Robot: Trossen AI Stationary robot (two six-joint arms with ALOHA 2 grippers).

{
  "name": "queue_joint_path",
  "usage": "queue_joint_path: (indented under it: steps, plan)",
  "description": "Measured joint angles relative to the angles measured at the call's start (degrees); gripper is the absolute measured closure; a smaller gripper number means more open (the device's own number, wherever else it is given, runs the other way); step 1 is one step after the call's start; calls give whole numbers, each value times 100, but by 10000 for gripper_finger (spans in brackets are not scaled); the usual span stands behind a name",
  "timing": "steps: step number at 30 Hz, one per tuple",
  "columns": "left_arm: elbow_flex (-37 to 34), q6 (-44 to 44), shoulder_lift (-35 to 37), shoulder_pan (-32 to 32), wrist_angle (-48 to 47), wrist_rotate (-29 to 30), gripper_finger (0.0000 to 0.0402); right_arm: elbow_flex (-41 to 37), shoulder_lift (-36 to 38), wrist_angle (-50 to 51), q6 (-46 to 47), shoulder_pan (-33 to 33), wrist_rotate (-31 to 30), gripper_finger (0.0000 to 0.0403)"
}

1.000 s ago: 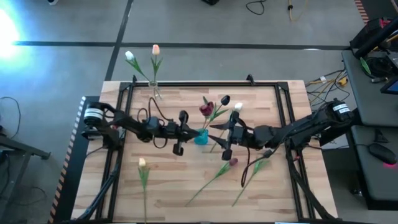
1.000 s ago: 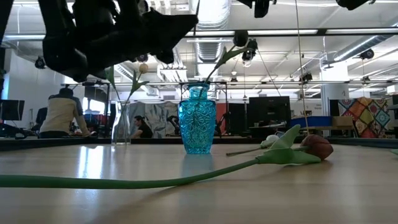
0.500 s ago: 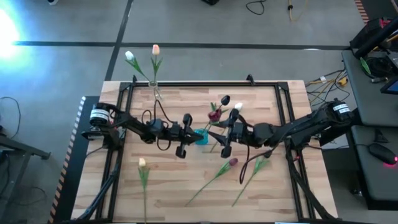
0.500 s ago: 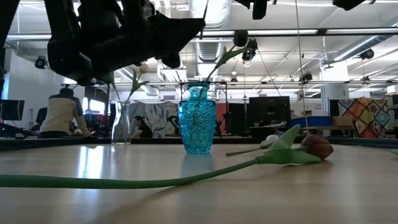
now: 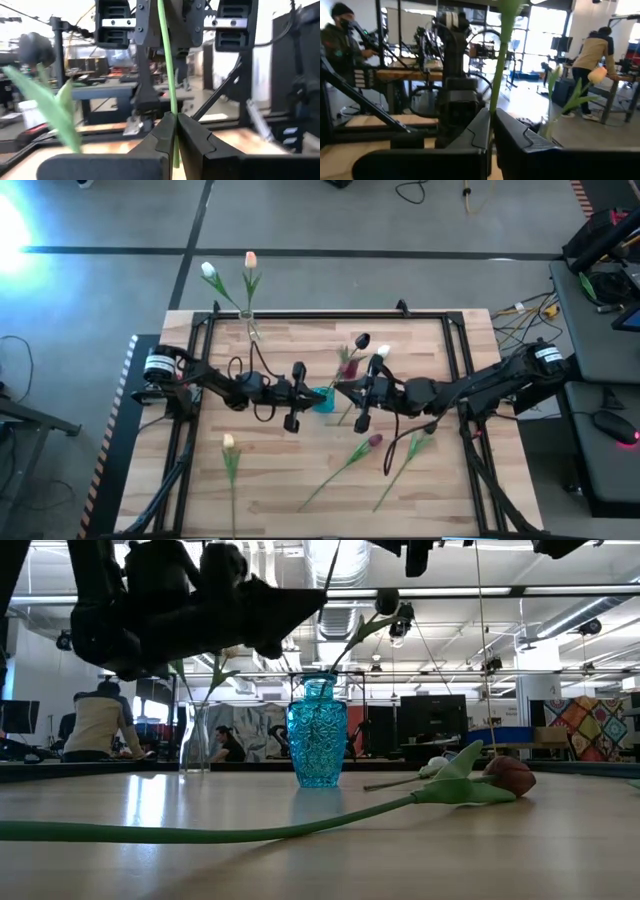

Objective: Sort flowers into vase by color
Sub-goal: Put the top dark red flower into the blue vase

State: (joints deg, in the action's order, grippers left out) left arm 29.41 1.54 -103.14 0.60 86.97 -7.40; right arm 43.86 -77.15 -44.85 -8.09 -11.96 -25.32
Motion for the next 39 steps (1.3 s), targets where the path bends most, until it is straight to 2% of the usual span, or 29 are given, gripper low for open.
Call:
queue_joint_path:
  steps: [3, 8, 12, 19, 29, 39]
  plan:
    - [-339, 191, 84, -4, 0, 253, 381, 2, 8, 64, 84, 77, -35, 390]
    - [-928, 262, 612, -2, 98, 738, 348, 2, 9, 162, 114, 273, -35, 390]
    - [-1380, 399, 1058, 2, 80, 867, 328, 2, 9, 286, 319, 393, -31, 390]
    - [-1982, 459, 1761, 4, 86, 1266, 319, 119, -668, 184, 746, 559, -51, 390]
    - [-2260, 455, 2176, 2, 74, 1303, 319, 584, -1437, 103, 972, 576, -249, 390]
    - [-2258, 442, 2091, 2, 62, 1300, 319, 636, -1641, 312, 1485, 600, -636, 387]
